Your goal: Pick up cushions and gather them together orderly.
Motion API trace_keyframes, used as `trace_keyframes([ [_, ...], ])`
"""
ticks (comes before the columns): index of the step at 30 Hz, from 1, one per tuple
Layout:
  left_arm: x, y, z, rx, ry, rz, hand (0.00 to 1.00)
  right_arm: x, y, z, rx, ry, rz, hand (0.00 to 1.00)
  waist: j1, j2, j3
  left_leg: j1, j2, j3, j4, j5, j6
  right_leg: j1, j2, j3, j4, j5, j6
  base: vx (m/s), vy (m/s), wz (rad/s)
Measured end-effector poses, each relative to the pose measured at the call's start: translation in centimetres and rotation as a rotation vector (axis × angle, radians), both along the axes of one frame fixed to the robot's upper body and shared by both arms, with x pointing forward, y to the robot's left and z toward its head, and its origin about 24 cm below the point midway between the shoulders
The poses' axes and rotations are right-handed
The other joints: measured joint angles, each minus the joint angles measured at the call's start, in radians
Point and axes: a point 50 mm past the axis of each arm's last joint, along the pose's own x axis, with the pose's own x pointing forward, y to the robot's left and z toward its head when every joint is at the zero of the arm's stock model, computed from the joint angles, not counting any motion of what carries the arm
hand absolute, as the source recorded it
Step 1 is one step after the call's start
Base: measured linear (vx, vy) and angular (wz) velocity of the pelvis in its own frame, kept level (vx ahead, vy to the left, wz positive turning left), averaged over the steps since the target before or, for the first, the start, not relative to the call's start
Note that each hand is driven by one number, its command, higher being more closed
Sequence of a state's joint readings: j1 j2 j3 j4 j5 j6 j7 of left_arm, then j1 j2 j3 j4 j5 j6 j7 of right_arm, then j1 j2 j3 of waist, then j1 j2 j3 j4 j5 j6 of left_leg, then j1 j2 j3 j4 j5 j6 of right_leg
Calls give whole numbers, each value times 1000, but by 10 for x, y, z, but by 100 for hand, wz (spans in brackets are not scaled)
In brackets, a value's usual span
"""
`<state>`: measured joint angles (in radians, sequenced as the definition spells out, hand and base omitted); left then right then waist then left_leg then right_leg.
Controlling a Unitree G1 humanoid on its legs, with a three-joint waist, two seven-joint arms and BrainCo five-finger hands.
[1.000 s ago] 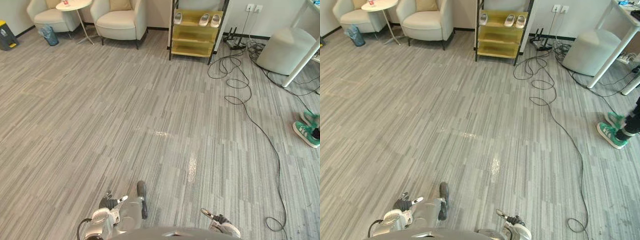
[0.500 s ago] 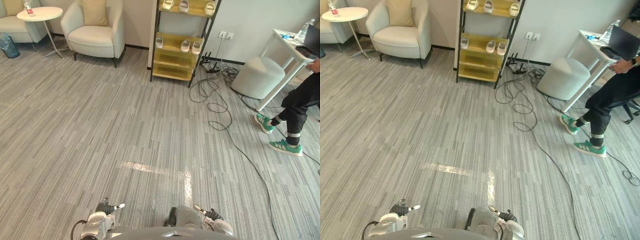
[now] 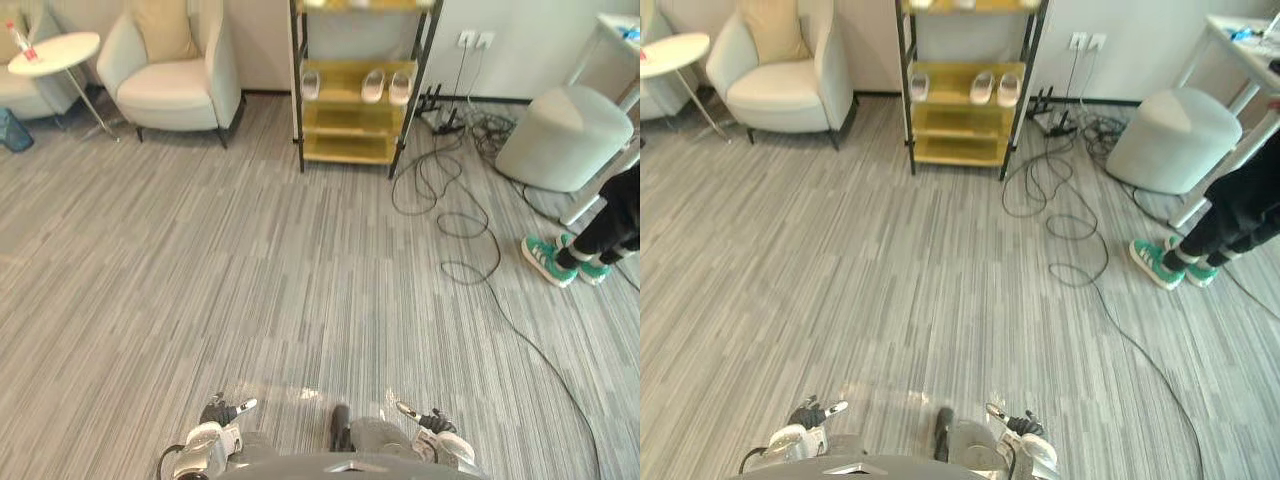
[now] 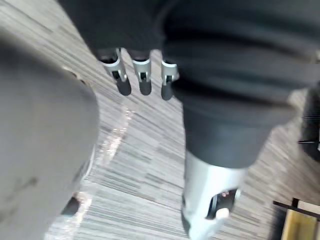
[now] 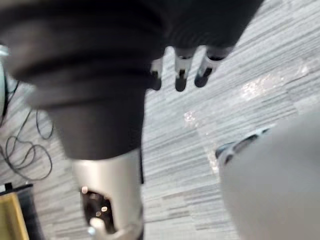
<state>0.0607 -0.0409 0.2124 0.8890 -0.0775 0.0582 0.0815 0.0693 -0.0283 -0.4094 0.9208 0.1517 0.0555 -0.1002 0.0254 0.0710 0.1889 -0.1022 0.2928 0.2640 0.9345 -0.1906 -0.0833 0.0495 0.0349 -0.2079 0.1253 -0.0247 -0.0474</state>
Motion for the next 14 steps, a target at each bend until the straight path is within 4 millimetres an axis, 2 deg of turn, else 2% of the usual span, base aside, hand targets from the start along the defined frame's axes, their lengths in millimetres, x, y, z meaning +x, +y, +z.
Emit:
trace_keyframes([
  [1,1,0,1,1,-5,-1,0,-1,0,0,2,6,-2,0,5,-2,1,-10,-1,8,-58,-9,-1,16,-3,4,-14,1,4,370,6,-11],
  [3,2,-1,1,4,-9,-10,0,-4,0,-1,3,21,-11,0,9,-7,0,-21,-32,8,-349,-18,0,41,-19,11,-38,-2,23,312,83,-8],
  [4,3,0,1,5,-10,-11,0,-4,0,-1,2,23,-13,0,10,-9,-1,-18,-50,2,-441,-12,-1,42,-28,14,-37,-6,31,258,157,-2],
  [5,4,-1,1,4,-9,-13,0,-5,1,-2,3,24,-16,0,10,-12,-3,-11,-84,-28,-573,19,-5,42,-44,17,-36,-14,50,229,199,-1],
  [6,2,-2,0,0,-2,-15,0,-6,-1,-2,1,26,-22,0,12,-8,-5,7,-111,-61,-677,110,-3,45,-51,22,-30,-28,75,221,220,-3],
  [7,0,-3,-1,-3,8,-15,0,-7,-3,-2,-2,27,-32,0,13,2,-9,19,-110,-76,-703,191,0,51,-45,29,-26,-37,88,211,234,-7],
  [9,-4,7,-2,23,26,-17,0,-11,6,-4,23,36,-36,0,15,-48,-25,59,-148,-59,-731,169,16,57,-87,37,-6,-58,116,174,208,-11],
  [10,-5,14,-2,40,30,-17,0,-12,14,-6,43,39,-38,0,18,-64,-30,73,-167,-46,-753,167,20,57,-106,40,-4,-67,125,114,140,-12],
  [12,-9,21,-3,58,44,-17,0,-16,22,-9,66,51,-42,0,23,-104,-51,107,-204,-28,-801,172,29,60,-136,45,-4,-70,129,125,161,-15],
  [14,-11,22,-4,59,53,-22,0,-18,23,-9,68,55,-44,0,26,-109,-55,145,-235,-16,-846,181,45,74,-156,59,-10,-72,131,70,121,-14],
])
